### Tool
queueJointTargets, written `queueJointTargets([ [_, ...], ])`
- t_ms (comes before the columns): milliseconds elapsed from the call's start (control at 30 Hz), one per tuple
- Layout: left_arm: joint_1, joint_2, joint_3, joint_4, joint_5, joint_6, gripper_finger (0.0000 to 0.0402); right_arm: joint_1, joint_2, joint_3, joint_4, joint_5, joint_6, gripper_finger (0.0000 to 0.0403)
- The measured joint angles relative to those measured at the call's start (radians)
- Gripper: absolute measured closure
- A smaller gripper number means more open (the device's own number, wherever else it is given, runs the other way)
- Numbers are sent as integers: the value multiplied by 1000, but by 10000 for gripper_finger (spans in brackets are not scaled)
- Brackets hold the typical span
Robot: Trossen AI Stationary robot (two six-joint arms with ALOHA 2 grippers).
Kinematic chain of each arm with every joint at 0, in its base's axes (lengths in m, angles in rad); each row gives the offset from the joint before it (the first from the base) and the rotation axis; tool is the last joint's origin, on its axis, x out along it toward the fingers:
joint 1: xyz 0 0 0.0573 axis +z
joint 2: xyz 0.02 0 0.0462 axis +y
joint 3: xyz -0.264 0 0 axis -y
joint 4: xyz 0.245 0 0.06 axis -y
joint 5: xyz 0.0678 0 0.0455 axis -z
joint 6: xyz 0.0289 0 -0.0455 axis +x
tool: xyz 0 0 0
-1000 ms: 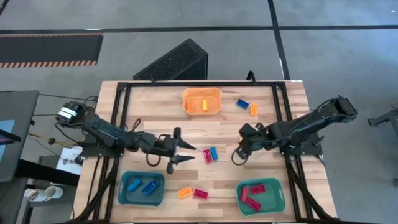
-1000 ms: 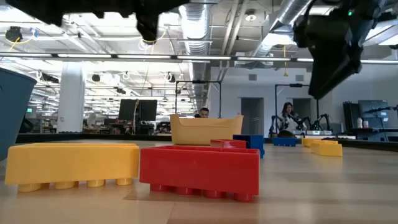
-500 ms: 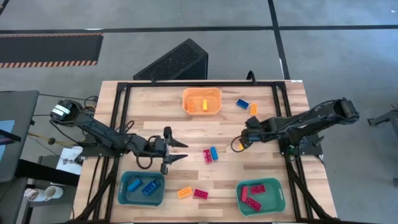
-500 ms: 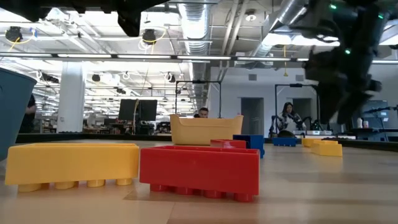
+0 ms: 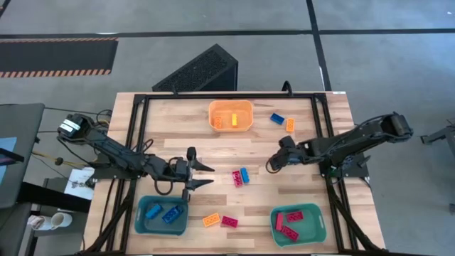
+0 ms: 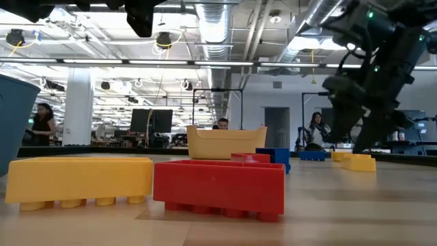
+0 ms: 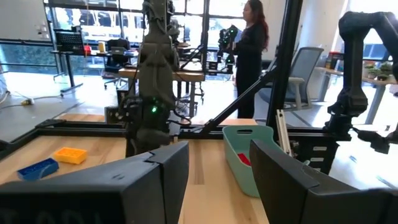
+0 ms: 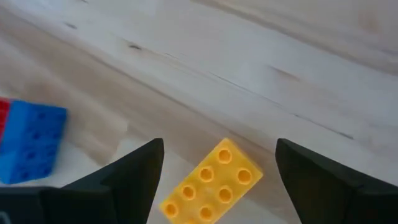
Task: Sort & place blocks by color
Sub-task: Put the yellow game piece into the yellow bin
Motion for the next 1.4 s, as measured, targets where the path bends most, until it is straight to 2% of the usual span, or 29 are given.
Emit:
queueJointTargets([
  [300, 0, 0, 0, 5, 15, -14, 246, 19, 142, 5, 8, -25, 107, 75],
  [400, 0, 0, 0, 6, 15, -15, 246, 24, 160, 5, 5, -24, 114, 93],
  [500, 0, 0, 0, 7, 15, -14, 246, 23, 155, 4, -7, -26, 113, 136],
  [700, 0, 0, 0, 5, 15, -8, 246, 5, 108, 1, -1, -50, 70, 284],
  [800, 0, 0, 0, 3, 15, -8, 246, -18, 68, -2, 37, -54, 25, 290],
  [1100, 0, 0, 1, -4, 10, 3, 246, -144, -16, -1, 346, -3, -193, 290],
  [1267, 1, 0, 1, -8, -29, 9, 246, -257, 7, 1, 714, 98, -376, 290],
  [1400, 1, 0, 1, -17, -32, 9, 246, -380, 70, 2, 984, 101, -462, 290],
])
